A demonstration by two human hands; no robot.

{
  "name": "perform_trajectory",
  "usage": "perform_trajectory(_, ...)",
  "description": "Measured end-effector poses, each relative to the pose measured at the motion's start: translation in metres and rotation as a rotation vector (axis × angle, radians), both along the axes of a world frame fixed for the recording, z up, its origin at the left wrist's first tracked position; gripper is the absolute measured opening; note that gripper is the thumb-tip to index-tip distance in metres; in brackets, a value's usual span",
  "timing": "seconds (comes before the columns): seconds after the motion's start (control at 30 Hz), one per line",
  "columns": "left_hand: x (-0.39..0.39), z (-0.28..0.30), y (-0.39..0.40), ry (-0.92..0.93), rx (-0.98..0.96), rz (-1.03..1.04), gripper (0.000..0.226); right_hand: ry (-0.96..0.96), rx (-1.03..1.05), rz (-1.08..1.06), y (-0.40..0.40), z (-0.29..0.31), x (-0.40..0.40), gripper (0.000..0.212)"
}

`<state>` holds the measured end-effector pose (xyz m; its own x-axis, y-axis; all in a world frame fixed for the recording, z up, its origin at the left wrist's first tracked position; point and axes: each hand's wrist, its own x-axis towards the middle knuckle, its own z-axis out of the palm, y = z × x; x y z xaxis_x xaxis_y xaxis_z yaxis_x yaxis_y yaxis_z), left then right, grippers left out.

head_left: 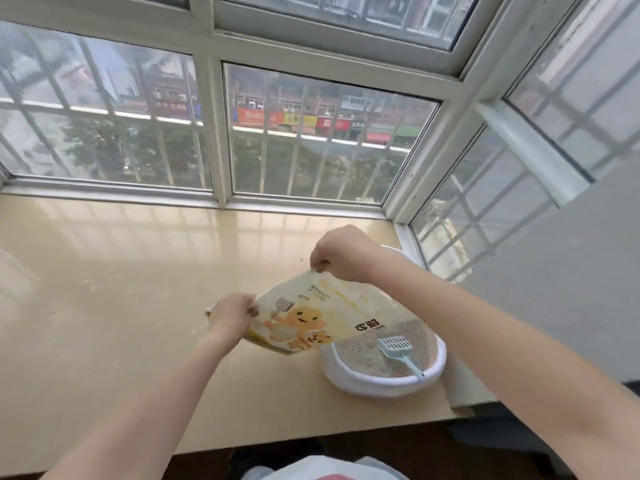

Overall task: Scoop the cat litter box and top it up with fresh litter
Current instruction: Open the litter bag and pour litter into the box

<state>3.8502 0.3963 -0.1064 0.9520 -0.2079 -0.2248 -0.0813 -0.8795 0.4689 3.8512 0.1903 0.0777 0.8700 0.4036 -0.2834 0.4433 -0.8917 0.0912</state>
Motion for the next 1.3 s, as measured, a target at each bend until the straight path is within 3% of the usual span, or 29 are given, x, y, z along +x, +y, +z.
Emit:
perform_trajectory(0.17, 0.004, 0.009, -0.024, -0.015, -0.052, -0.056, 0.024, -0.028, 0.159, -0.106, -0.060, -0.007, -0.007, 0.025)
perform_trajectory(0.47, 0.014, 0.047, -0.061, -0.102, 0.185, -0.236, 0.030, -0.083, 0.505, -0.272, -0.144, -0.043, -0.011, 0.013)
perform_trajectory(0.57, 0.013, 0.061, -0.077, -0.117, 0.293, -0.259, 0.035, -0.055, 0.469, -0.225, -0.158, -0.041, -0.009, 0.016)
perform_trajectory(0.8, -0.001, 0.072, -0.097, -0.101, 0.397, -0.241, 0.026, 0.018, 0.096, -0.056, -0.109, -0.055, -0.003, 0.016)
perform_trajectory(0.97, -0.010, 0.073, -0.103, -0.088, 0.394, -0.206, 0.020, 0.059, 0.051, 0.037, -0.038, -0.089, -0.010, 0.016)
perform_trajectory(1.13, -0.019, 0.059, -0.087, -0.077, 0.298, -0.128, 0.031, 0.019, 0.124, 0.029, -0.039, -0.096, -0.003, 0.027)
perform_trajectory(1.23, -0.022, 0.051, -0.071, -0.077, 0.202, -0.046, 0.005, 0.001, 0.150, 0.052, -0.043, -0.094, -0.003, 0.026)
perform_trajectory(1.3, -0.027, 0.043, -0.056, 0.006, 0.213, -0.057, 0.027, -0.001, 0.159, 0.047, -0.049, -0.094, -0.003, 0.025)
